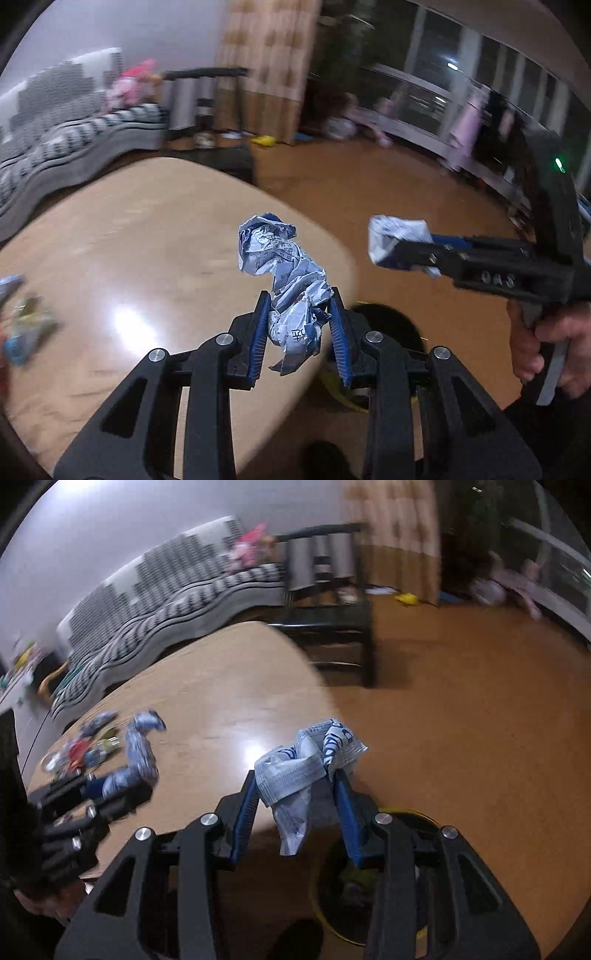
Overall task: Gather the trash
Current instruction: 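Carry the wrapper and foil ball over the trash bin with both tools, then open the right tool to drop the wrapper while the left tool releases the foil ball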
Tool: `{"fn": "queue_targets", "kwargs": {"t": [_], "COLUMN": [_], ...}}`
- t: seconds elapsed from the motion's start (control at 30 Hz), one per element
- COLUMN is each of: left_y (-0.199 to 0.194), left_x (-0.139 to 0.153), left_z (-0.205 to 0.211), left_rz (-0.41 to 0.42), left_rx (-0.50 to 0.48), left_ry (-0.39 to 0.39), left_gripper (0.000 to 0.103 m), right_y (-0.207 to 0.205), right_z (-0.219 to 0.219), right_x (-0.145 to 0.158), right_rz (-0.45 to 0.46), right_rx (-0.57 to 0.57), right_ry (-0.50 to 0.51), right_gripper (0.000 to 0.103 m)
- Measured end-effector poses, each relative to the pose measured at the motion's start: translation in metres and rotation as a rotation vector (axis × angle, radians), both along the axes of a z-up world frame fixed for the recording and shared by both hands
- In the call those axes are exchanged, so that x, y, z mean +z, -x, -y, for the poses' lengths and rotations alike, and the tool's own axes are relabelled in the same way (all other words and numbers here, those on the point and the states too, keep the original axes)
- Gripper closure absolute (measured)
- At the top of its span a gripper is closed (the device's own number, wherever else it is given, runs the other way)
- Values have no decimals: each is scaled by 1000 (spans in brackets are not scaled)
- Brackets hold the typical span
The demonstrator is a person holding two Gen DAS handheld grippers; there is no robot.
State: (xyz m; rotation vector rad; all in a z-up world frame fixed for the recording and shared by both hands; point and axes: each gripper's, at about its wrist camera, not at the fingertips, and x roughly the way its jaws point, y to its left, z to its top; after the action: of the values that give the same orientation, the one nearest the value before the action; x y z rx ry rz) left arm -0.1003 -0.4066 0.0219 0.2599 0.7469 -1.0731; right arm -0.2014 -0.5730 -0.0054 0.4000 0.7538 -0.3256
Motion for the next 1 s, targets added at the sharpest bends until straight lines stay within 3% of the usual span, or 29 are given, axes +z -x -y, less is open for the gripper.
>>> {"fn": "queue_targets", "kwargs": {"t": [0.17,0.37,0.53,1.0], "left_y": [36,56,44,45], "left_x": [-30,-67,-79,-78], "left_z": [58,103,111,116], "left_rz": [-47,-72,-83,-98], "left_rx": [-136,-226,-235,-243], "left_ry": [-34,-109,-145,-136], "left_gripper": [73,72,72,72], "right_y": [52,78,84,66], "right_z": [55,82,83,79], "right_x": [-33,-72,-79,-75], "right_rz": [-76,-181,-197,-200], "right_rx": [-129,-176,-158,-133], "right_ry": [-72,-163,-184,-189], "right_gripper": [62,62,62,62]}}
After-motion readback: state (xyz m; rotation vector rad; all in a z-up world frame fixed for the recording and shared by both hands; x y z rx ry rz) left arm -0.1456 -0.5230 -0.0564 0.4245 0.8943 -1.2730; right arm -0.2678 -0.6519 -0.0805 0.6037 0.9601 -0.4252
